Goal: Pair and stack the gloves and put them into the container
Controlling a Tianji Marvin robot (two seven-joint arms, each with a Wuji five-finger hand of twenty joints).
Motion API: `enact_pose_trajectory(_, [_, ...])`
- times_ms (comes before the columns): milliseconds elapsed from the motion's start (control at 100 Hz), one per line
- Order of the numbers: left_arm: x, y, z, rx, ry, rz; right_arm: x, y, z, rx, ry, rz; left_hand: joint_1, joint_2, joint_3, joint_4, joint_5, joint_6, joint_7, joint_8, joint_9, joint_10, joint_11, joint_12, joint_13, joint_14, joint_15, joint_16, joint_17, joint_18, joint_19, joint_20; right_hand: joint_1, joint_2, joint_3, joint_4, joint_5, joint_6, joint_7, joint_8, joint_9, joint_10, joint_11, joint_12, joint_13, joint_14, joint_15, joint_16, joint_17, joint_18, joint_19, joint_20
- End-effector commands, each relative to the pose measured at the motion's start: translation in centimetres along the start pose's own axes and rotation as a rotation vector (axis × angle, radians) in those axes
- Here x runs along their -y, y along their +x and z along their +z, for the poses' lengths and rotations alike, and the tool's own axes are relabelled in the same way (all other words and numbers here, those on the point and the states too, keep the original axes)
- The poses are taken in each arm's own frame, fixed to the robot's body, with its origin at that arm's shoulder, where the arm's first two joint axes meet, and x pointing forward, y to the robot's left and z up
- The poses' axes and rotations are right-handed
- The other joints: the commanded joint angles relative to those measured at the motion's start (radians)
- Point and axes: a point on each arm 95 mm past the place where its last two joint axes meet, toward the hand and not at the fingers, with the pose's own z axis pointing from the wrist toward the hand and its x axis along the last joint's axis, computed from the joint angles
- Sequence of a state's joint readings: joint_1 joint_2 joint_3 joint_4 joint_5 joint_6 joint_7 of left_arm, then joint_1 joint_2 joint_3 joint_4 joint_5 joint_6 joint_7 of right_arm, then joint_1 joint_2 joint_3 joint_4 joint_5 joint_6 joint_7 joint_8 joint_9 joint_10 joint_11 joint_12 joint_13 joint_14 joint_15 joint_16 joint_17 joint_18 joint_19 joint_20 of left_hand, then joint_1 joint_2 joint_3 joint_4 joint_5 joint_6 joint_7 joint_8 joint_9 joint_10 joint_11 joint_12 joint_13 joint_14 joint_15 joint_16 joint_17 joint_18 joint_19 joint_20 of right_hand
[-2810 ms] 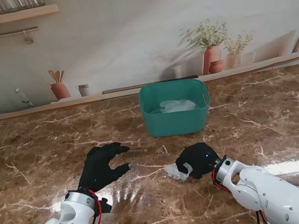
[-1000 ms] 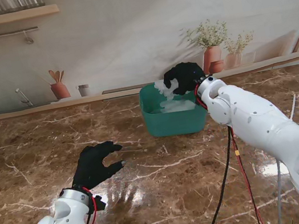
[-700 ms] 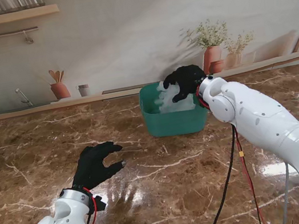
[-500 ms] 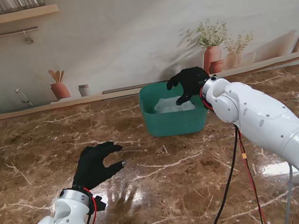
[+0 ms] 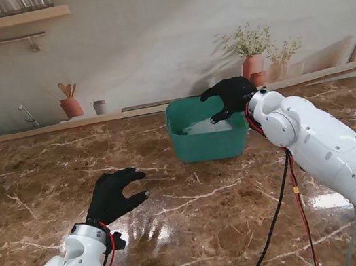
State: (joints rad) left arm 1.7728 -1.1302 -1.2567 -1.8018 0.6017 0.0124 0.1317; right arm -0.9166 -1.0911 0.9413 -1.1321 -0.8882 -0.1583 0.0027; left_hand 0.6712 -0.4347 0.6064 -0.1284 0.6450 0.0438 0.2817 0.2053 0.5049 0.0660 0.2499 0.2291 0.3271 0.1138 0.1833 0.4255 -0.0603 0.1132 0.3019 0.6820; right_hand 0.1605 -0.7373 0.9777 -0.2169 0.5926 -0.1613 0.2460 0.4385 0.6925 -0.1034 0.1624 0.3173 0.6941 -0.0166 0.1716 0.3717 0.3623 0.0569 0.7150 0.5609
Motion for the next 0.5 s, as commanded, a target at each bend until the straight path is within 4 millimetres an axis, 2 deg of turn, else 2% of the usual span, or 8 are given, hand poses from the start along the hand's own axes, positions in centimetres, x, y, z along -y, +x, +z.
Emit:
enact_pose_trajectory(0, [-0.1, 0.1, 0.0, -0.005, -0.007, -0.010, 1.2, 0.0, -1.5, 0.001, 0.007, 0.014, -0.013, 0.045, -0.060, 0.025, -0.002, -0.010, -0.027, -0.008, -0.027, -0.015, -0.019, -0.011, -0.061, -0.035, -0.027, -0.007, -0.007, 0.013, 0.037, 0.005, -0.027, 0.059, -0.064, 0.067, -0.036, 0.020, -0.021, -0.010, -0.027, 0.005, -0.019, -0.025, -0.034, -0.022, -0.021, -0.041, -0.014, -0.029, -0.033, -0.036])
enact_pose_trajectory(90, [0.0, 0.2, 0.2, -0.015, -0.002, -0.026, 1.0, 0.4, -3.1, -0.007, -0.033, 0.039, -0.017, 0.072, -0.135, 0.033, -0.022, 0.012, -0.049, -0.019, -0.050, -0.012, -0.020, -0.012, -0.078, -0.033, -0.028, -0.007, 0.000, -0.009, 0.044, -0.073, 0.003, 0.153, -0.178, 0.096, -0.038, 0.025, -0.027, -0.011, -0.025, 0.007, -0.031, -0.047, -0.045, -0.023, -0.034, -0.072, -0.015, -0.044, -0.056, -0.077])
enact_pose_trajectory(130, [0.0, 0.3, 0.3, -0.020, 0.001, -0.034, 0.8, 0.6, -3.9, -0.011, -0.050, 0.043, -0.024, 0.085, -0.172, 0.039, -0.037, 0.020, -0.061, -0.025, -0.062, -0.011, -0.022, -0.013, -0.085, -0.035, -0.029, -0.009, 0.003, -0.021, 0.031, -0.105, -0.013, 0.230, -0.284, 0.145, -0.040, 0.029, -0.030, -0.012, -0.024, 0.008, -0.034, -0.055, -0.050, -0.025, -0.039, -0.086, -0.018, -0.051, -0.065, -0.099])
enact_pose_trajectory(160, [0.0, 0.4, 0.3, -0.024, 0.003, -0.041, 0.8, 0.8, -4.5, -0.014, -0.062, 0.048, -0.024, 0.095, -0.201, 0.042, -0.045, 0.027, -0.069, -0.029, -0.070, -0.010, -0.022, -0.013, -0.091, -0.036, -0.031, -0.011, 0.006, -0.027, 0.022, -0.128, -0.087, 0.189, -0.213, 0.170, -0.039, 0.036, -0.033, -0.014, -0.023, 0.009, -0.039, -0.065, -0.053, -0.028, -0.044, -0.100, -0.022, -0.057, -0.073, -0.124])
enact_pose_trajectory(260, [0.3, 0.8, 0.3, -0.047, 0.006, -0.058, 0.5, 1.4, -6.4, -0.023, -0.112, 0.064, -0.019, 0.148, -0.357, 0.062, -0.079, 0.036, -0.101, -0.046, -0.107, -0.021, -0.029, -0.018, -0.115, -0.056, -0.051, -0.040, 0.017, -0.052, -0.023, -0.235, -0.115, 0.188, -0.179, 0.178, -0.035, 0.049, -0.037, -0.019, -0.021, 0.017, -0.050, -0.082, -0.059, -0.034, -0.055, -0.119, -0.024, -0.071, -0.090, -0.152])
enact_pose_trajectory(290, [0.4, 1.0, 0.3, -0.058, 0.006, -0.061, 0.4, 1.7, -7.0, -0.026, -0.126, 0.072, 0.025, 0.185, -0.491, 0.078, -0.093, 0.037, -0.111, -0.053, -0.115, -0.027, -0.033, -0.021, -0.122, -0.065, -0.047, -0.054, 0.017, -0.063, -0.001, -0.291, -0.117, 0.190, -0.178, 0.178, -0.035, 0.056, -0.038, -0.020, -0.023, 0.019, -0.053, -0.085, -0.061, -0.035, -0.057, -0.122, -0.026, -0.073, -0.092, -0.155])
enact_pose_trajectory(420, [0.7, 1.7, 0.3, -0.102, 0.016, -0.062, 0.4, 2.6, -9.5, -0.039, -0.172, 0.090, -0.006, 0.228, -0.557, 0.085, -0.130, 0.043, -0.146, -0.070, -0.143, -0.038, -0.039, -0.023, -0.135, -0.074, -0.061, -0.069, 0.039, -0.099, 0.009, -0.326, -0.133, 0.207, -0.175, 0.180, -0.042, 0.079, -0.047, -0.028, -0.034, 0.037, -0.066, -0.101, -0.074, -0.034, -0.066, -0.136, -0.031, -0.080, -0.101, -0.171])
enact_pose_trajectory(490, [0.9, 2.0, 0.3, -0.122, 0.022, -0.058, 0.6, 3.1, -10.8, -0.045, -0.186, 0.106, -0.011, 0.269, -0.621, 0.097, -0.146, 0.040, -0.168, -0.084, -0.158, -0.043, -0.045, -0.028, -0.147, -0.079, -0.058, -0.083, 0.040, -0.109, 0.049, -0.390, -0.146, 0.220, -0.175, 0.180, -0.051, 0.088, -0.055, -0.034, -0.045, 0.047, -0.073, -0.110, -0.083, -0.032, -0.070, -0.143, -0.036, -0.083, -0.106, -0.179])
